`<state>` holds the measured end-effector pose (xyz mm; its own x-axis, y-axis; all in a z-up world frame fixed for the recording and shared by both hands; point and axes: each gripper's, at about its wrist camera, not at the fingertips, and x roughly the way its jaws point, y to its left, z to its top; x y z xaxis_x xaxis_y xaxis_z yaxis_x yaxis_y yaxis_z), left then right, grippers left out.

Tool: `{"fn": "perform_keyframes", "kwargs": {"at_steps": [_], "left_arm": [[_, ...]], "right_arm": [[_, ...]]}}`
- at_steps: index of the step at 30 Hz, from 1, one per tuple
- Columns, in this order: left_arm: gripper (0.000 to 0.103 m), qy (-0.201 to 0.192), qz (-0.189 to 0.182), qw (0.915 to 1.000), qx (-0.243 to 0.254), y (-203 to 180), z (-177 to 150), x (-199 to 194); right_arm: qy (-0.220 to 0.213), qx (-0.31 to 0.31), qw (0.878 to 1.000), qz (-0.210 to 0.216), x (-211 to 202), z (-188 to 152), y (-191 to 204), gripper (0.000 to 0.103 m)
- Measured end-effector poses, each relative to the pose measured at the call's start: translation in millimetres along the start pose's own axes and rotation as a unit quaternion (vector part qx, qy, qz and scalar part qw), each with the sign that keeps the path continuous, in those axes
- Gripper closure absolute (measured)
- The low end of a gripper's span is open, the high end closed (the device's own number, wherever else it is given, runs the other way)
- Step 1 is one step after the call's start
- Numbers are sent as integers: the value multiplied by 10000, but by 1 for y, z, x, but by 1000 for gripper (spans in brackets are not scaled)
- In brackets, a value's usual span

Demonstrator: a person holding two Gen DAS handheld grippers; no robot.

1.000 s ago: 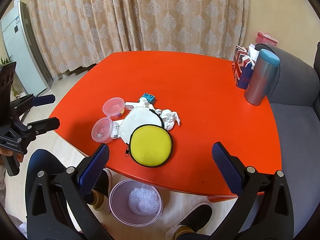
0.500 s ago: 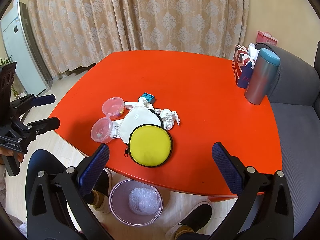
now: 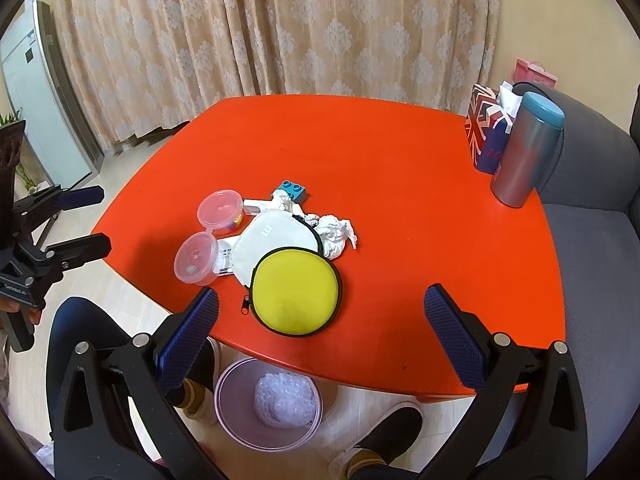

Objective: Collect trash

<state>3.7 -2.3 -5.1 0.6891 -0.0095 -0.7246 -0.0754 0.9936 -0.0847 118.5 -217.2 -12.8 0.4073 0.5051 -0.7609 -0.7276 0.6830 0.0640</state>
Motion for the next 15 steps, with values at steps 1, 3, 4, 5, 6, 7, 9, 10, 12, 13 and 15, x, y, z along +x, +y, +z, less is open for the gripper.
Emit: {"fn": "perform_keyframes", "kwargs": {"at_steps": [1, 3, 4, 5, 6, 7, 9, 10, 12, 13, 15], "left_arm": [[6, 3, 0, 10000, -2, 0, 0, 1], [6, 11, 2, 10000, -6, 0, -1, 1], [6, 19, 0, 10000, -8, 0, 0, 3], [6, 26, -2, 10000, -14, 1, 0, 4], [6, 34, -3, 10000, -17, 1, 0, 5], [6, 46, -5, 10000, -18, 2, -1, 6], [6, 66, -3, 10000, -19, 2, -2, 7], [6, 73, -3, 10000, -22, 3, -2, 8], [6, 89, 8, 10000, -34, 4, -2, 9], [6, 100, 12, 9999, -45, 5, -2, 10], [6, 121, 20, 9999, -57, 6, -3, 11]], "right_arm": [[16, 5, 10000, 5, 1, 0, -1, 3], [98, 5, 9999, 40, 7, 3, -2, 3], [141, -3, 9999, 63, 10, 3, -3, 3], [204, -6, 9997, 92, 15, 4, -3, 3], [256, -12, 9996, 112, 19, 4, -3, 3], [317, -19, 9994, 135, 24, 4, -3, 3], [407, -42, 9990, 193, 33, 5, -2, 3], [444, -44, 9988, 202, 36, 5, -1, 3], [534, -70, 9981, 285, 46, 7, 1, 3], [578, -72, 9978, 306, 50, 8, 1, 3], [688, -79, 9969, 366, 59, 9, 2, 3]]}}
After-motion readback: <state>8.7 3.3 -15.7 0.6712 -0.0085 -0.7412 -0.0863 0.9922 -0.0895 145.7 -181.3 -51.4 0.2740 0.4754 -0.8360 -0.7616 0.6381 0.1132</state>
